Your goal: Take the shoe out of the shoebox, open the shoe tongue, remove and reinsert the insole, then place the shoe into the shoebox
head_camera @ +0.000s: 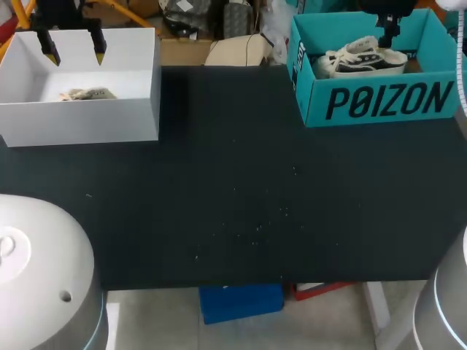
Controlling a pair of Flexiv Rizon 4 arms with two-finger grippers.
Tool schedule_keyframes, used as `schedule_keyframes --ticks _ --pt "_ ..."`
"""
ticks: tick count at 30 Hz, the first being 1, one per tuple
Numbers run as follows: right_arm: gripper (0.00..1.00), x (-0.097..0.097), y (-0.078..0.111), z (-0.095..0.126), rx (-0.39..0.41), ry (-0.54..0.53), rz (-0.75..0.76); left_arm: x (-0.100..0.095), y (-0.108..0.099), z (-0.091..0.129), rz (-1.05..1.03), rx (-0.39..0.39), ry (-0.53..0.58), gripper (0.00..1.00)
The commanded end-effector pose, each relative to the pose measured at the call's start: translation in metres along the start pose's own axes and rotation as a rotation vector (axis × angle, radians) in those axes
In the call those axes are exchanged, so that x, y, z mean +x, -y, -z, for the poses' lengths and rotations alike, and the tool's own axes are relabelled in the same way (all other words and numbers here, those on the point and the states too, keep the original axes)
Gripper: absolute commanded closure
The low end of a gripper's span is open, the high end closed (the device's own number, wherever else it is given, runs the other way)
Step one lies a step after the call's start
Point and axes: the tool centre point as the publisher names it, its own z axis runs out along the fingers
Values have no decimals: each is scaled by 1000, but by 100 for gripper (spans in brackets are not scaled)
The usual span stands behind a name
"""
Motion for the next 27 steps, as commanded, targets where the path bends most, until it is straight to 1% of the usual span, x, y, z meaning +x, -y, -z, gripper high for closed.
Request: schedule_keyframes --ticks 1,4,5,7,10,14,17,27 --pt "53 -21 -1 -37 16 -102 311 0 0 0 1 -2 1 0" --pt "46 -26 -1 -51 19 -108 312 0 0 0 1 -2 1 0" --pt "50 -27 -2 -56 21 -108 312 0 0 0 1 -2 1 0" --pt "53 -32 -1 -64 24 -111 310 0 0 0 1 -2 1 0" --pt "52 -38 1 -76 35 -117 298 0 0 0 1 -2 1 0" --pt "55 -46 7 -96 56 -125 265 0 0 0 1 -2 1 0" --pt "60 -47 11 -105 69 -133 233 0 0 0 1 -2 1 0" --pt "62 -47 14 -128 80 -146 163 0 0 0 1 -2 1 0"
